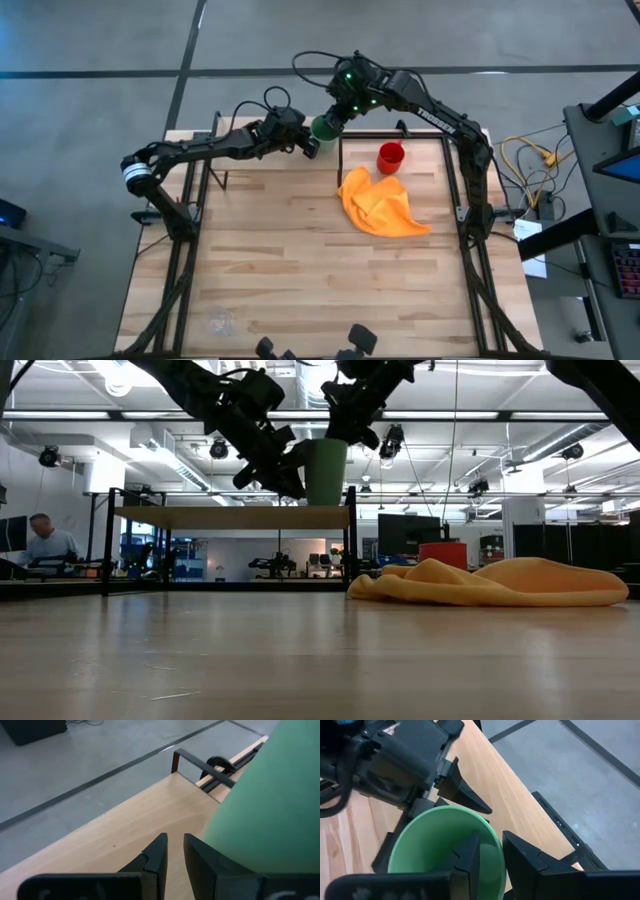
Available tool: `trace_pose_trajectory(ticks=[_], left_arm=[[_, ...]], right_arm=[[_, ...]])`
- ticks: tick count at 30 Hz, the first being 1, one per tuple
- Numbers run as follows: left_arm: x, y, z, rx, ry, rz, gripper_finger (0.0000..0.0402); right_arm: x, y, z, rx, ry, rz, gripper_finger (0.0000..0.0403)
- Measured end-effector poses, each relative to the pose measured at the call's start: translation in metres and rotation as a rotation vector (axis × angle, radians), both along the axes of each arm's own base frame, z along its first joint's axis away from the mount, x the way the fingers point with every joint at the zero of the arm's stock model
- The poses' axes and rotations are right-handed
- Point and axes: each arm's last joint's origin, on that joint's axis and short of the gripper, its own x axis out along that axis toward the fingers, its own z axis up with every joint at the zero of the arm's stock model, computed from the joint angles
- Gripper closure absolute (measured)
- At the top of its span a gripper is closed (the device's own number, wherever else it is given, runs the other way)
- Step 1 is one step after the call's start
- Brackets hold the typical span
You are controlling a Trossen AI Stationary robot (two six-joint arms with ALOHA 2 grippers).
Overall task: Stack small to large cups/mugs on shelf
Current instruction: Put the green cup on the shelf
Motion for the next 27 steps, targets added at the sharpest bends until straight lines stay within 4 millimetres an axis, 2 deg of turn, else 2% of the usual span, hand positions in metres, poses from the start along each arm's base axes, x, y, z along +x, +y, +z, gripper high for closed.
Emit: trace_pose_trajectory(ticks=[4,17,27], left_arm=[[0.0,0.0,0.0,-0.001,0.0,-0.001,0.0353],[-0.011,0.01,0.003,-0.006,0.014,0.039,0.0353],[-0.023,0.009,0.021,0.023,-0.029,0.053,0.0353]], right_arm=[[0.006,-0.004,-0.012,0.013,0.025,0.002,0.032],[0.007,-0.004,-0.01,-0.025,0.033,0.006,0.0319],[-0.004,0.003,0.024,-0.045,-0.015,0.009,0.0319]])
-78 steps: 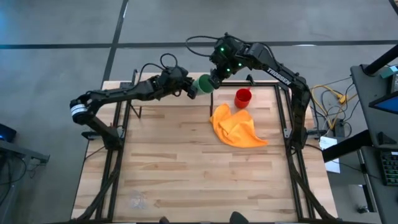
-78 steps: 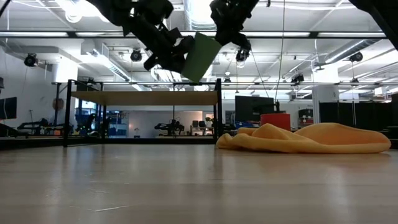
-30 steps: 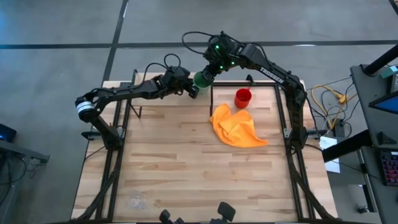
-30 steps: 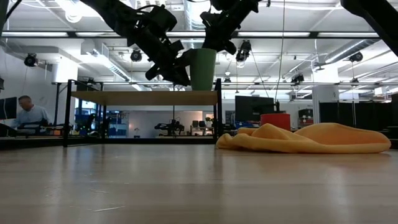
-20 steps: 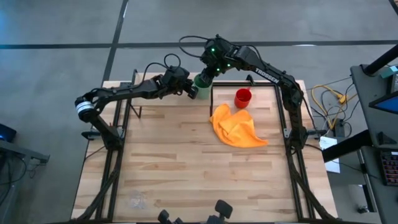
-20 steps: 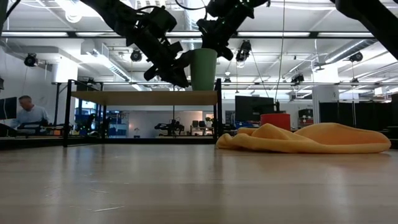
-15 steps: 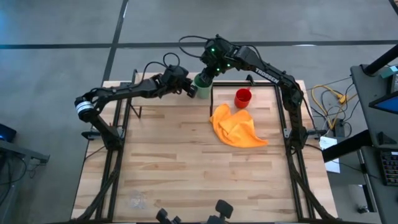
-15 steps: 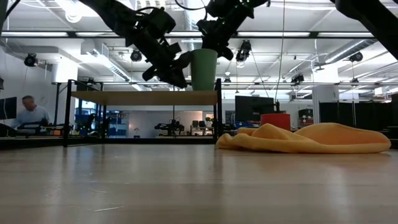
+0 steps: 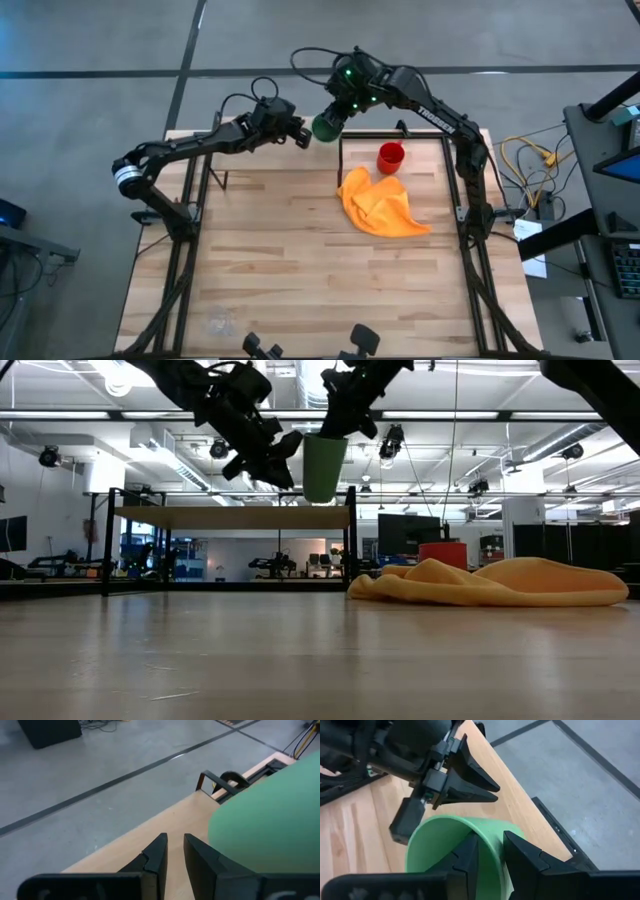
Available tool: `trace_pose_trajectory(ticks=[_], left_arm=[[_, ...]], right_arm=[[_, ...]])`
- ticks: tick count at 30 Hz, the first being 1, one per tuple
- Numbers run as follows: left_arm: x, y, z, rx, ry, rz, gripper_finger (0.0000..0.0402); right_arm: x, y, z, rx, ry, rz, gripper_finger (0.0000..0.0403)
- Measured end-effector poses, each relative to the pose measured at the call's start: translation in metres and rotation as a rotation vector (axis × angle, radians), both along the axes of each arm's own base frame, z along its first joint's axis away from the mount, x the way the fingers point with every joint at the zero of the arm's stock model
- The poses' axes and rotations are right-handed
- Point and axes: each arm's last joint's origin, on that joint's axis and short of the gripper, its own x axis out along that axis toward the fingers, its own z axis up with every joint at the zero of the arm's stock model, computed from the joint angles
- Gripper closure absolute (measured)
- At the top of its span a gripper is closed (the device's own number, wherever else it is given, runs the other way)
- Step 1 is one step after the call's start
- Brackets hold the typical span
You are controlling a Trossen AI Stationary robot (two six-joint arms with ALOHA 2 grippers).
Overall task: Stack small to large cups/mugs on shelf
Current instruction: Put the green cup on the shelf
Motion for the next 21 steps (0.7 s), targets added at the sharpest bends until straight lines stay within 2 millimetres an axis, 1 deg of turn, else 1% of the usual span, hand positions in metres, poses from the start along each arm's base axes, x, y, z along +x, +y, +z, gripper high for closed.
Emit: trace_pose_trajectory(ticks=[2,4,10,15,21], left_arm=[[-0.003,0.0,0.004,0.004,-0.007,0.002,0.0353],[-0.004,-0.001,0.006,0.009,-0.015,0.002,0.0353],[-0.005,-0.002,0.006,0.0,-0.011,-0.008,0.0353],[-0.003,0.001,-0.001,-0.022,0.002,-0.021,0.0353],[-0.002,0.001,-0.002,-0.034,0.0,-0.041,0.0353]], right_arm=[[-0.001,0.001,0.002,-0.003,-0.001,0.003,0.0319],[-0.002,0.001,-0.001,0.013,0.021,0.005,0.0319],[0.006,-0.004,-0.022,0.041,0.104,0.013,0.0328],[0.013,-0.008,-0.027,0.01,0.087,0.022,0.0348],[0.015,-0.01,-0.036,0.028,0.124,0.028,0.0388]])
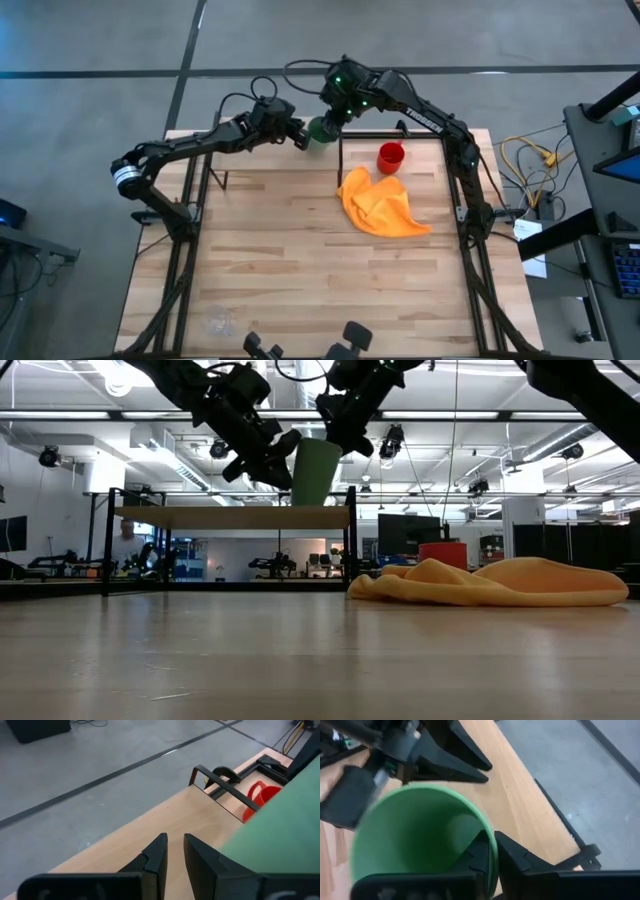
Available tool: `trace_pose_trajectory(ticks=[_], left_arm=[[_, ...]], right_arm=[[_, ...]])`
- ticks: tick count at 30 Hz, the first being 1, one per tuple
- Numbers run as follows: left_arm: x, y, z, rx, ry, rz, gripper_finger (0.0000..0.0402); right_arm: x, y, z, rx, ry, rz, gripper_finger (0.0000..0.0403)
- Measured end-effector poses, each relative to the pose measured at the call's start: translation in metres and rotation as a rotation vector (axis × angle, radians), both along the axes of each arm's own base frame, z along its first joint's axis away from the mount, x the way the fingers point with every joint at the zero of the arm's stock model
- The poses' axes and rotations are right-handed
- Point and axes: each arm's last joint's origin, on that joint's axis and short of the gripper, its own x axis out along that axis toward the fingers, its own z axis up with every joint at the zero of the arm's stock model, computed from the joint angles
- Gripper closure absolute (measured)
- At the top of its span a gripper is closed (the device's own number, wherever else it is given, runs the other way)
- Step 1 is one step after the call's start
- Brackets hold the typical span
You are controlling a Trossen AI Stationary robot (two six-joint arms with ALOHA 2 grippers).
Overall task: Stack small to large cups/mugs on shelf
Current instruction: Put the green cup on the shelf
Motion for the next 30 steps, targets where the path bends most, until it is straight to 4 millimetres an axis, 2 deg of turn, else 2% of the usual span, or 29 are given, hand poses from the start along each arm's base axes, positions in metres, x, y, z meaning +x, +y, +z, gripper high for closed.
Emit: trace_pose_trajectory(ticks=[11,30], left_arm=[[-0.0035,-0.0002,-0.0077,-0.035,0.04,-0.006,0.0353],[-0.0032,-0.0003,-0.0079,-0.037,0.031,-0.008,0.0353]], right_arm=[[-0.0017,0.0014,0.0037,0.018,-0.001,-0.01,0.039],[0.0001,0.0006,0.0081,-0.003,-0.041,-0.008,0.031]])
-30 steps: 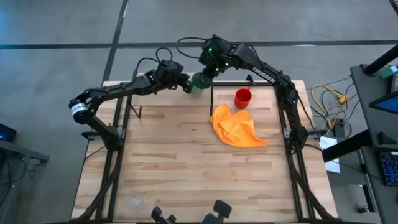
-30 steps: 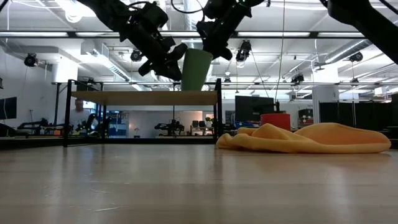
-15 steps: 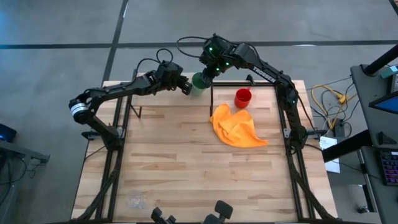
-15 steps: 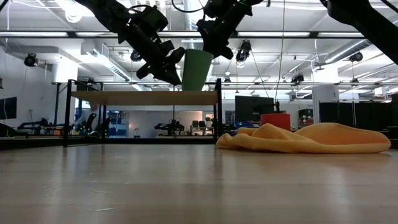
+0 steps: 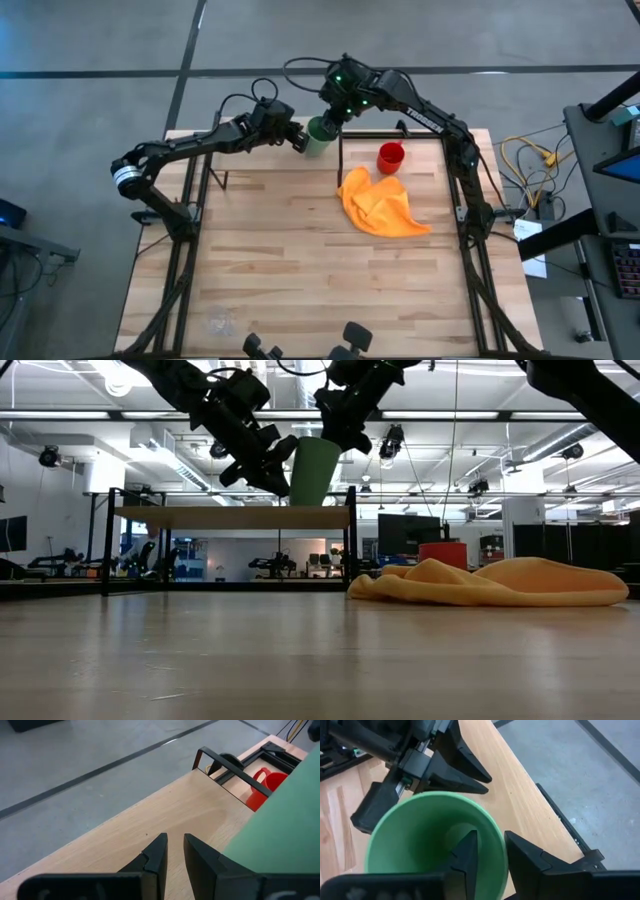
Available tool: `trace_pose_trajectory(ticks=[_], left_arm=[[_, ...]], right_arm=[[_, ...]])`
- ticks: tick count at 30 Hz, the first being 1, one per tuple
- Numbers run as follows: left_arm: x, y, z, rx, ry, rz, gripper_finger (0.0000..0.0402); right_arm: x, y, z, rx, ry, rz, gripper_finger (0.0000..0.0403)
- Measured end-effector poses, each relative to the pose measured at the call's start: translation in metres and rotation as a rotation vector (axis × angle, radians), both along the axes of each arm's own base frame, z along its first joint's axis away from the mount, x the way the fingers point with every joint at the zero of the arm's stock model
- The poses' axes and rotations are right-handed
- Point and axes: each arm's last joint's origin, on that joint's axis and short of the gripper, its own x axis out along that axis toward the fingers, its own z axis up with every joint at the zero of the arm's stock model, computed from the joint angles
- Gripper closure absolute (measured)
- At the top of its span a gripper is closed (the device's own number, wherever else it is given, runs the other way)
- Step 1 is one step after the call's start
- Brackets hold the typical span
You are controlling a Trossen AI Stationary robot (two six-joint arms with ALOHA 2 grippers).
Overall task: Stack small to large cups/mugs on shelf
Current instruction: Put the green cup on the shelf
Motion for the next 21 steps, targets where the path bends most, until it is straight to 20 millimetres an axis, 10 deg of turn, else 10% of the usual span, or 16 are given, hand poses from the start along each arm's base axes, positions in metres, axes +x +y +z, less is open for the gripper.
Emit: trace_pose_trajectory(ticks=[21], left_arm=[[0.005,0.003,-0.018,-0.062,0.056,0.011,0.0353]], right_arm=[[-0.006,0.012,0.021,-0.039,-0.063,0.026,0.0314]])
